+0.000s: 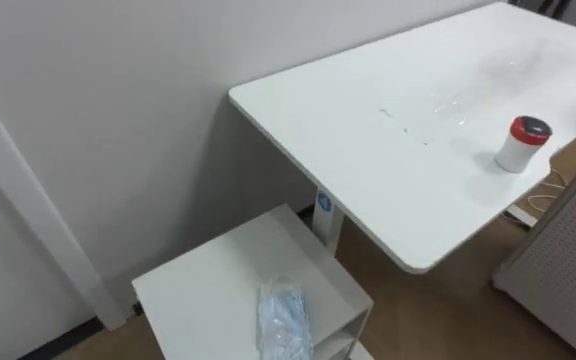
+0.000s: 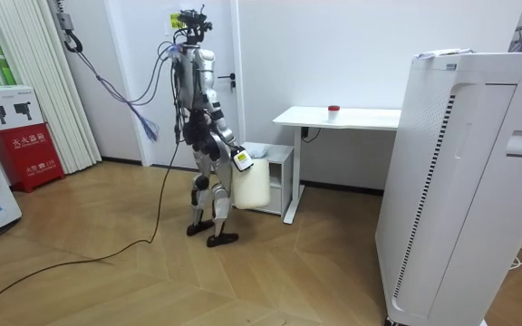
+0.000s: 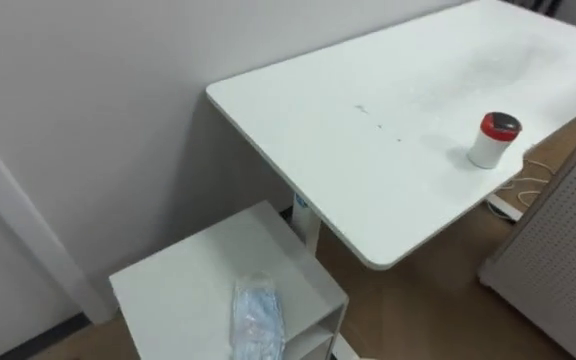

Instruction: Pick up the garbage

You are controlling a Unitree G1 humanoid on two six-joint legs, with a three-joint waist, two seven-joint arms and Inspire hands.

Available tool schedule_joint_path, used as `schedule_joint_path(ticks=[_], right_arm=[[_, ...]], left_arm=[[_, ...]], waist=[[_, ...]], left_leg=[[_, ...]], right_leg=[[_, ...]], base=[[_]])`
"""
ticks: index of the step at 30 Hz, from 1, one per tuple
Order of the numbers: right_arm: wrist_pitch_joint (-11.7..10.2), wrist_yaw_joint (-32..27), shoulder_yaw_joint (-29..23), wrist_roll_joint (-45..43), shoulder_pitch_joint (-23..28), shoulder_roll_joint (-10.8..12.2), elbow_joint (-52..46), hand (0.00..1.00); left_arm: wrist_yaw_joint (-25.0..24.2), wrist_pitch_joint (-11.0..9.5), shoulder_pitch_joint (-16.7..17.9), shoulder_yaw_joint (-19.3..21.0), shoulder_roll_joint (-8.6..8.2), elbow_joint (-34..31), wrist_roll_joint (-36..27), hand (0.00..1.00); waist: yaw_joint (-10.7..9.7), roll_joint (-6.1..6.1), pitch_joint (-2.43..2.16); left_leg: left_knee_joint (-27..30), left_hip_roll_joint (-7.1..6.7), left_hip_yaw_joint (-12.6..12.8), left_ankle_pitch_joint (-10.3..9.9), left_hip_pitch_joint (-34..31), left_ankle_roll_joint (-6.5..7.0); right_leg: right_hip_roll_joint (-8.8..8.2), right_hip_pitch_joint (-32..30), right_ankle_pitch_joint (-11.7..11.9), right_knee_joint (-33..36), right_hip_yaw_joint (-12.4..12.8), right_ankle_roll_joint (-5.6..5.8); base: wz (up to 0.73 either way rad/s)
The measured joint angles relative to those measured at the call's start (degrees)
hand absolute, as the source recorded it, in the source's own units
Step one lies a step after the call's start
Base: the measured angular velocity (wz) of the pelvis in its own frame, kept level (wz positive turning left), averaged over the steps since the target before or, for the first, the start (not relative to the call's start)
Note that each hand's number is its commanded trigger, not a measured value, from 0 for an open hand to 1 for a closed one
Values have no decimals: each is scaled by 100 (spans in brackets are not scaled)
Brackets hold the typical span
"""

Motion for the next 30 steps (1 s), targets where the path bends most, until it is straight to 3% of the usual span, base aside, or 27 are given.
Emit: schedule_joint_path(ticks=[7, 9, 14, 18, 22, 25, 30], right_arm=[[-103, 122, 54, -45, -49, -21, 10, 100], [-112, 151, 56, -52, -121, -21, 57, 100], [-181, 235, 115, -106, -316, -26, 118, 100], [-190, 225, 266, -99, -674, -71, 392, 100], [-248, 181, 611, -90, -1014, -209, 443, 100], [-351, 153, 744, -75, -1137, -208, 433, 100], [-329, 154, 965, 130, -1204, -206, 259, 100]], left_arm=[[802, -638, -113, -166, 133, -495, 84, 0], [919, -697, -202, -169, 141, -488, 78, 0], [1125, -782, -339, -395, 258, -370, 96, 0], [1225, -813, -563, -675, 291, -138, 116, 0], [1268, -879, -1131, -1048, 298, 315, 65, 0], [1282, -996, -1481, -1079, 292, 575, 67, 0], [1274, -1060, -1926, -1306, 277, 1020, -126, 0]], waist=[[-76, -10, 24], [-105, -39, 78], [-177, -76, 87], [-258, 19, 143], [-323, 154, 223], [-405, 150, 236], [-613, 138, 279]], left_leg=[[-252, 14, 13, 31, 165, -45], [-252, 3, 14, 31, 141, -45], [-194, -31, 81, 35, -221, -35], [140, -26, 121, 40, -666, -25], [397, -16, 192, 39, -1140, -25], [489, -6, 298, 39, -1422, -25], [636, 5, 298, 31, -1768, -10]], right_leg=[[52, 56, -1, -82, -3, 1], [40, 25, -3, -69, -7, 3], [32, -345, -1, -43, 23, 1], [-7, -710, 11, 111, 47, -18], [-26, -1198, 39, 324, 167, -47], [-67, -1598, 46, 585, 240, -64], [-60, -1951, 116, 673, 321, -178]], base=[[-7], [0], [-8], [-1], [-7], [-12], [-8]])
